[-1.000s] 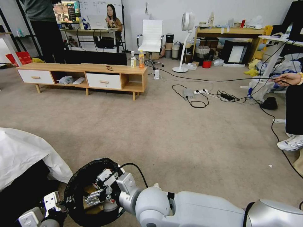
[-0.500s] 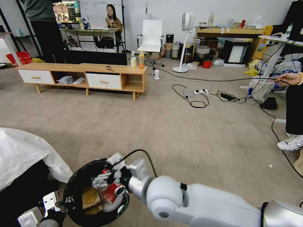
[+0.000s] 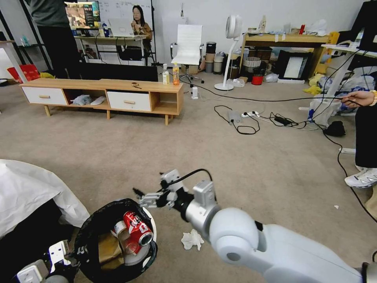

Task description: Pick up the trash bin and place the garbage on the floor into it.

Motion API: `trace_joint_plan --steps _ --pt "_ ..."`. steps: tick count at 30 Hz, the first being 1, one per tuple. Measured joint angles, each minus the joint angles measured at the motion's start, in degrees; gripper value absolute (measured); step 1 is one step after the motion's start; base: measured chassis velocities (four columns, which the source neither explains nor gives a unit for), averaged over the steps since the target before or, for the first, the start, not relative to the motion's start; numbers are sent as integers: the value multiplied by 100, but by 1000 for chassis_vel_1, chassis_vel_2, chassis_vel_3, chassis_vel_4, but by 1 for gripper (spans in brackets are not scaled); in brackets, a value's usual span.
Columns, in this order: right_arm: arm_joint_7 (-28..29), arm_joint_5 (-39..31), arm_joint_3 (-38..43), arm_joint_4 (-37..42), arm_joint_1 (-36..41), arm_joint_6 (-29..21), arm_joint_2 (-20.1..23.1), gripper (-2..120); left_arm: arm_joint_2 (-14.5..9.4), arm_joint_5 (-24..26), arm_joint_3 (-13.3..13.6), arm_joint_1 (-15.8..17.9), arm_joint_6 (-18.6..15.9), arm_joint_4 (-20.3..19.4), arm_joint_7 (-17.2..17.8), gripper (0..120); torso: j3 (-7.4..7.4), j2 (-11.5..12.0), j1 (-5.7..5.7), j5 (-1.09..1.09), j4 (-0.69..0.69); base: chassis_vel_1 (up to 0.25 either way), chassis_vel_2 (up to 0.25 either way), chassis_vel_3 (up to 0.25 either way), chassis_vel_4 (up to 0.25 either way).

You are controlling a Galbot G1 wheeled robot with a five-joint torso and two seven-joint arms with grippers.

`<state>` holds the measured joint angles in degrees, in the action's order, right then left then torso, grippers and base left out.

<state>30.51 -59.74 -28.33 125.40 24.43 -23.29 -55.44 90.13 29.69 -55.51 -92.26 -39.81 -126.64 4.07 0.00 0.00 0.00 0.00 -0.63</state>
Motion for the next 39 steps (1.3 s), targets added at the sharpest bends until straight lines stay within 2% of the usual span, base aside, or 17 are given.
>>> trace_joint_plan --steps 10,17,24,29,32,39 --pt "-7 300 595 -65 303 199 178 100 -81 40 -194 -137 -13 -61 11 2 0 0 0 0 0 0 0 0 0" --pt "25 190 863 -160 486 186 325 100 -106 69 -281 -209 -15 -106 12 2 0 0 0 0 -1 0 0 0 0" --pt "420 -652 710 -352 585 -232 341 100 -110 105 -354 -231 -15 -141 12 2 0 0 0 -1 0 0 0 0 0" --pt "994 -1631 551 -621 659 -959 177 100 -123 149 -392 -226 -23 -188 13 2 0 0 0 0 1 0 0 0 0" --pt "1196 -1894 528 -816 694 -1209 108 100 -122 154 -386 -226 -24 -196 14 2 0 0 0 0 0 0 0 0 0" --pt "1409 -2097 482 -1374 820 -1421 -17 100 -119 157 -341 -212 -25 -193 14 2 0 0 0 0 -1 0 0 0 0"
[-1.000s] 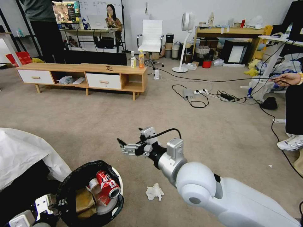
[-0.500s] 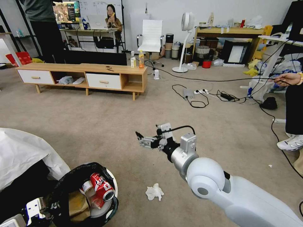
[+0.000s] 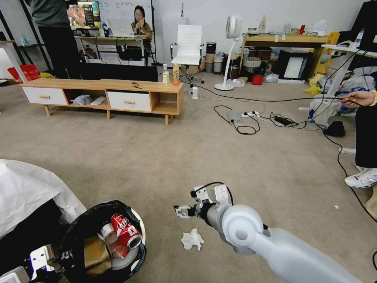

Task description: Pick up the trash bin and place the garbage on the floor into it.

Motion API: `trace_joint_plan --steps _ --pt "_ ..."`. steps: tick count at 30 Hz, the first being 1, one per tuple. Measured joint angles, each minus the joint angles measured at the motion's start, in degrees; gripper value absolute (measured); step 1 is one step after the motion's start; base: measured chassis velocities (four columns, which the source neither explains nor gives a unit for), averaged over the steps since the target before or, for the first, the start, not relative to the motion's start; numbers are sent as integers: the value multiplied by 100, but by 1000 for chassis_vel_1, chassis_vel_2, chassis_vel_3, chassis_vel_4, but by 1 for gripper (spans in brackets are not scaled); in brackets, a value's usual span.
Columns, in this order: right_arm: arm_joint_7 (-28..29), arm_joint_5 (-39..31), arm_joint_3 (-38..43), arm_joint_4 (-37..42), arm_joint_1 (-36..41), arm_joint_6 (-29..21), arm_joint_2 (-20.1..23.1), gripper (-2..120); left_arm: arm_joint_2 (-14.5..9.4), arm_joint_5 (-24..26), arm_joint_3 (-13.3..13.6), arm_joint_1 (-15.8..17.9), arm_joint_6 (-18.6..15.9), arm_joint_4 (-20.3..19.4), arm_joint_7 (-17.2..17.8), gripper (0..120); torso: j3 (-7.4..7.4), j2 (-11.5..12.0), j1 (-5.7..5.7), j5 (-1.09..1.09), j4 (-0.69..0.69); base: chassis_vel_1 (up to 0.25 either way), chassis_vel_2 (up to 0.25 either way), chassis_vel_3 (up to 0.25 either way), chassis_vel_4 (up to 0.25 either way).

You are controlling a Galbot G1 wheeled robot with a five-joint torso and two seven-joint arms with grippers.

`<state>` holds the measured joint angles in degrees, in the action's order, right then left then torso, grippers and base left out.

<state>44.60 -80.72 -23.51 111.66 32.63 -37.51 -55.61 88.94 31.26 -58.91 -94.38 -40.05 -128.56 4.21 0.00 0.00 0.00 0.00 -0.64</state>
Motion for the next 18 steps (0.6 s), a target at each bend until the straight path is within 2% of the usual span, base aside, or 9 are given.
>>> trace_joint_plan --steps 8,18 --pt "-37 19 -177 -522 58 -74 -184 100 18 0 26 36 0 6 -1 2 0 0 0 0 1 0 0 0 0" --pt "-390 313 -256 -1476 55 -91 -480 100 19 0 68 54 1 46 -7 2 0 0 0 0 1 0 0 0 0"
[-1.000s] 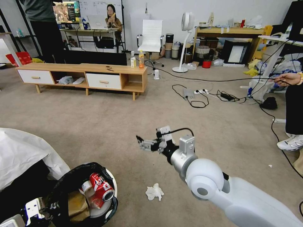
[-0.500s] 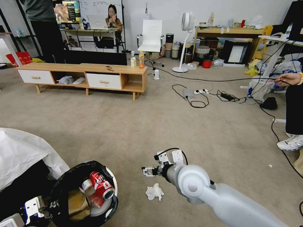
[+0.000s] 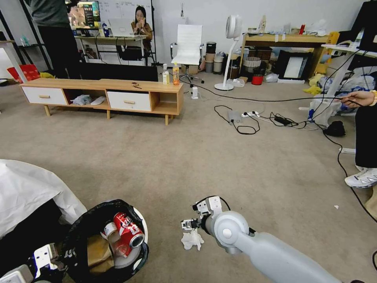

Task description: Pick up the trash bin and place the garbage on the floor into it.

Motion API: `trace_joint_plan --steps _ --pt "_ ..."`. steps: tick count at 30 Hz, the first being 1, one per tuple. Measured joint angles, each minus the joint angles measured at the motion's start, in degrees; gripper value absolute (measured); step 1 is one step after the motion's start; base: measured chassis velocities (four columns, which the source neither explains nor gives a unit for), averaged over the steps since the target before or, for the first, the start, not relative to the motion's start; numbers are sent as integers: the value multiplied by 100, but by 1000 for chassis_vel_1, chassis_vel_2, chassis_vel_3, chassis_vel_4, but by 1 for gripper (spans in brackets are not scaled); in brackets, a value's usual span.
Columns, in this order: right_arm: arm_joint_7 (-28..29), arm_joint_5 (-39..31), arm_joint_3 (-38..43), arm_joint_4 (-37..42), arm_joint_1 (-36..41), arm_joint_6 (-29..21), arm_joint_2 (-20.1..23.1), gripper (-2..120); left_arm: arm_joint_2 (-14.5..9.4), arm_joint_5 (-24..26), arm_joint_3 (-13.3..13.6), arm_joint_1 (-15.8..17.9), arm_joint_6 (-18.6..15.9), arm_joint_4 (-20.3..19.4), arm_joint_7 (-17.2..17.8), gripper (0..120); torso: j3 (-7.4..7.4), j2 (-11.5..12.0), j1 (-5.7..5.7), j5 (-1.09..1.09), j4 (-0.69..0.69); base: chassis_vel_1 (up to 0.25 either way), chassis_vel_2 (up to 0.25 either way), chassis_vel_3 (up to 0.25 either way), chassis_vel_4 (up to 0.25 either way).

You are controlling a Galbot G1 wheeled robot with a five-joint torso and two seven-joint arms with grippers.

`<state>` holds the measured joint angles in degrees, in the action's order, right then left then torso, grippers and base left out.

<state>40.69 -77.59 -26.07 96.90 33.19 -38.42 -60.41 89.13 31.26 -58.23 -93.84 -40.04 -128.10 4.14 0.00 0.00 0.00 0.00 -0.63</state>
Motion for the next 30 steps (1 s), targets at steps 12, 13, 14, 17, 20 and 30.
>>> trace_joint_plan --steps 12,13,14,17,20,30 --pt "-412 381 -99 -779 24 111 -267 100 -1 -6 33 24 16 85 -11 2 0 0 0 0 0 0 0 0 0" --pt "-437 410 -109 -833 33 119 -290 100 -1 -7 40 26 18 91 -12 2 0 0 0 0 0 0 0 0 0" --pt "-470 435 -120 -888 44 125 -317 100 -1 -9 46 28 19 97 -13 2 0 0 0 0 0 0 0 0 0" --pt "-505 460 -127 -957 56 126 -357 100 1 -11 52 28 20 103 -14 2 0 0 0 0 0 0 0 0 0" --pt "-602 536 -160 -1196 66 157 -484 100 4 -17 60 24 26 112 -19 2 0 0 0 0 0 0 0 0 0" --pt "-948 864 -281 -1785 62 313 -764 100 29 -26 66 -12 49 97 -29 2 0 0 0 0 0 0 0 0 0"
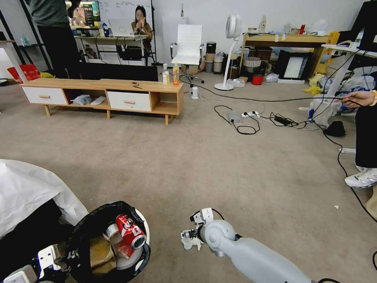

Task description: Pick up the trash bin and place the garbage on the floor into it.

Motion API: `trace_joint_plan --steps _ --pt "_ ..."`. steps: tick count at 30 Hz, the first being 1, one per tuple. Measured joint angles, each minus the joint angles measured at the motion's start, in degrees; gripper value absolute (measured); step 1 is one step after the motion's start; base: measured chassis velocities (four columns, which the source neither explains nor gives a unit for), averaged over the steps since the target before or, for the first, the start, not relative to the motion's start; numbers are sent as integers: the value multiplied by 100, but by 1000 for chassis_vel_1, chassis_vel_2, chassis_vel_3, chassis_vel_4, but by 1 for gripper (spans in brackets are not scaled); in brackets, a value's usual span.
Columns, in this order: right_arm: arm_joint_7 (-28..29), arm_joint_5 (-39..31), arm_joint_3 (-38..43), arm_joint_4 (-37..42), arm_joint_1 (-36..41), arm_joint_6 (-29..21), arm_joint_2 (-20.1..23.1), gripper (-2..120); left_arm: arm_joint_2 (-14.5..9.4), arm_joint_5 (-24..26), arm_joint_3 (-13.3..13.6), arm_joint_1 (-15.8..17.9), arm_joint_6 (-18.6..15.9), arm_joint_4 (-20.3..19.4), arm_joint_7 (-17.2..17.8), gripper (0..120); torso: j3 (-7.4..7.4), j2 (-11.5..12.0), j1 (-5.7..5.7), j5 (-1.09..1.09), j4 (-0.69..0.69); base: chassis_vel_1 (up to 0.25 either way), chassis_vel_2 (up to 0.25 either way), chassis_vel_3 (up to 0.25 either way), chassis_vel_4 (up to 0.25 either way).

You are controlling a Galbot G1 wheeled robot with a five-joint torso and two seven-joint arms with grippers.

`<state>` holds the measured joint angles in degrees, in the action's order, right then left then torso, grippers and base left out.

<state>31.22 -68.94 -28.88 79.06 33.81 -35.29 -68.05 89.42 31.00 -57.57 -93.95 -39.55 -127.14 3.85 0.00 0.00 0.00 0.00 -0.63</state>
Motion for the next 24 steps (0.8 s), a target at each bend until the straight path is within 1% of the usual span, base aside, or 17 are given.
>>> trace_joint_plan --steps 9,24 --pt "-286 353 -34 -470 -45 123 -207 100 43 -26 3 -12 16 -14 -7 2 0 0 0 0 0 0 0 0 0" --pt "-460 586 -59 -917 -41 253 -370 99 55 -55 22 -47 34 -32 -15 2 0 0 0 0 0 0 0 0 0"
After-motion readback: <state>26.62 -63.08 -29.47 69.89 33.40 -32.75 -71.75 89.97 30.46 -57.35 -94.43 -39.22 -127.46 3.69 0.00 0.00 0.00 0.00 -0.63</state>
